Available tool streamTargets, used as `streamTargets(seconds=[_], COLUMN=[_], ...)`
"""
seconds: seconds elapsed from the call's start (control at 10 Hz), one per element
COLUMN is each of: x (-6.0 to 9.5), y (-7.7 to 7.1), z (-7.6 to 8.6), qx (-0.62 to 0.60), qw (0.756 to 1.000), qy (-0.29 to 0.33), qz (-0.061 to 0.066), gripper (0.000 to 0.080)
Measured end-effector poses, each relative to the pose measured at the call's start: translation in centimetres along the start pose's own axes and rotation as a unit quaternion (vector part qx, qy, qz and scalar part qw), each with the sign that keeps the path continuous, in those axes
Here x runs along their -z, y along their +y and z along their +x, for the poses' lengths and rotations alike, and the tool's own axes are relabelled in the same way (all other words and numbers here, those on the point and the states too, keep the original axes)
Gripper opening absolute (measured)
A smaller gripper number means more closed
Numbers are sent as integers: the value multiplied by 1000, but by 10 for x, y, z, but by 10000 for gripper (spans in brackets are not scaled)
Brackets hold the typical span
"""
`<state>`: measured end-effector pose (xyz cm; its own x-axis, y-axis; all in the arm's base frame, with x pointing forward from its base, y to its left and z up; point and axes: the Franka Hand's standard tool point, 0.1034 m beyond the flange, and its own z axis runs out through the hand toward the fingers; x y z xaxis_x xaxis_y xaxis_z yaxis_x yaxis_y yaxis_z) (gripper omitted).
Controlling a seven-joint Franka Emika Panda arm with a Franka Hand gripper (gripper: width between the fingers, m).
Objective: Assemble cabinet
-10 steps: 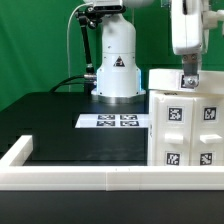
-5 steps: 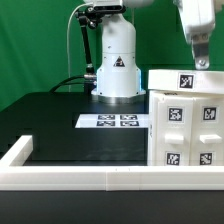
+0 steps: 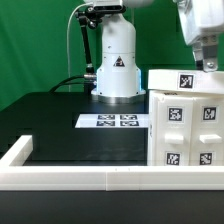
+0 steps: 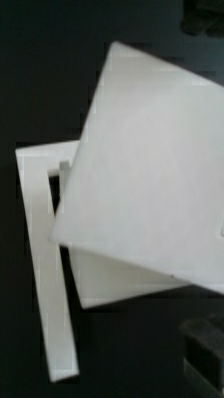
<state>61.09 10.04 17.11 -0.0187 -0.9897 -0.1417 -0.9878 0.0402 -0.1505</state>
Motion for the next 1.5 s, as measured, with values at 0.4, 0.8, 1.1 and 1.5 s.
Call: streamTargets(seconds=[0.4, 0.8, 1.1, 1.5], x=[6, 13, 12, 15], y=[-8, -7, -6, -7], z=[-1, -7, -6, -6], qx=[191, 273, 380, 646], qw=[982, 962, 925, 763], qy=[-2, -3, -1, 9], qz=[2, 8, 7, 1], gripper=[796, 796, 796, 796])
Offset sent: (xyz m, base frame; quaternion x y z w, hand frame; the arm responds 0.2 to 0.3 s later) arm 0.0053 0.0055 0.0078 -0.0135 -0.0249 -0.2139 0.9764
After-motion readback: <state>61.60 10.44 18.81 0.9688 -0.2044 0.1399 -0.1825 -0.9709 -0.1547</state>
